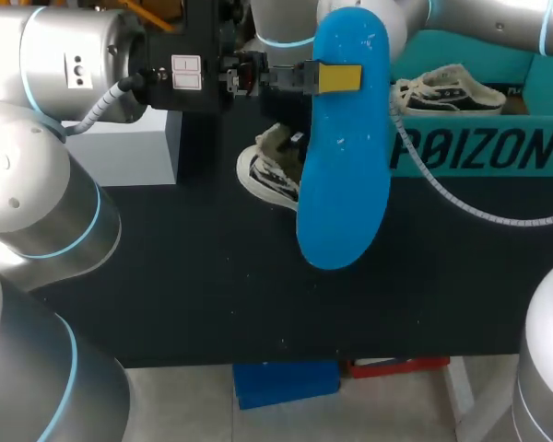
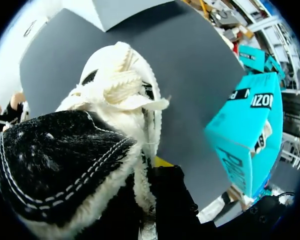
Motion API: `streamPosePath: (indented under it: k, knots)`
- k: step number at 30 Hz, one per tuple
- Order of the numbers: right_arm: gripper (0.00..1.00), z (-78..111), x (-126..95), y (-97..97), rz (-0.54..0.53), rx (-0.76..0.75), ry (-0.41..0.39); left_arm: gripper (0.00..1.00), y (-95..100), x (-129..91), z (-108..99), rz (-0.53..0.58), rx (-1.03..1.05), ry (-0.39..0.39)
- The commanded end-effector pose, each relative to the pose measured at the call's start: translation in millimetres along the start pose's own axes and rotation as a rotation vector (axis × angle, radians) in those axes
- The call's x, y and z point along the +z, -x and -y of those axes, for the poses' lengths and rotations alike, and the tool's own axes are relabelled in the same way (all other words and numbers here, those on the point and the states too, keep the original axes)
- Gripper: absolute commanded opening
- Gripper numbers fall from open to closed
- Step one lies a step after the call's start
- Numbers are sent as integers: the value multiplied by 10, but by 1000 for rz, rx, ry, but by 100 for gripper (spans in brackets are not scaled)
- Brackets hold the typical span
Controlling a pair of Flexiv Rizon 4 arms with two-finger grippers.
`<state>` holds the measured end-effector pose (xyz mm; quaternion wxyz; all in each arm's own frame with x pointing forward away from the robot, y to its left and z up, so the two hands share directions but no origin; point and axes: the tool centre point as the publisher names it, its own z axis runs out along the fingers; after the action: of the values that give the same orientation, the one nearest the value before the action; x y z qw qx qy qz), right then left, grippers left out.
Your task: Take the shoe out of the shoebox, open the shoe tongue, remove and reinsert the insole, then place the shoe into the shoebox
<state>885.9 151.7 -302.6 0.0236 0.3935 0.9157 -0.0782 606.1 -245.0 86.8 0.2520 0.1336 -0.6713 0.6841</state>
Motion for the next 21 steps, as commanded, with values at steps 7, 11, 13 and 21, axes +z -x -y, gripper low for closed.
streamPosePath:
  k: [7,11,13,21]
  knots:
    - [0,-181,23,82,31,832,-119,0,-8,6,-11,5,-2,1]
    - [0,-240,79,65,4,851,-100,0,-8,6,-11,5,-2,1]
    - [0,-257,112,54,2,862,-102,0,-8,6,-11,5,-2,1]
    - [0,-287,276,-5,-3,912,-58,0,-8,6,-11,5,-2,1]
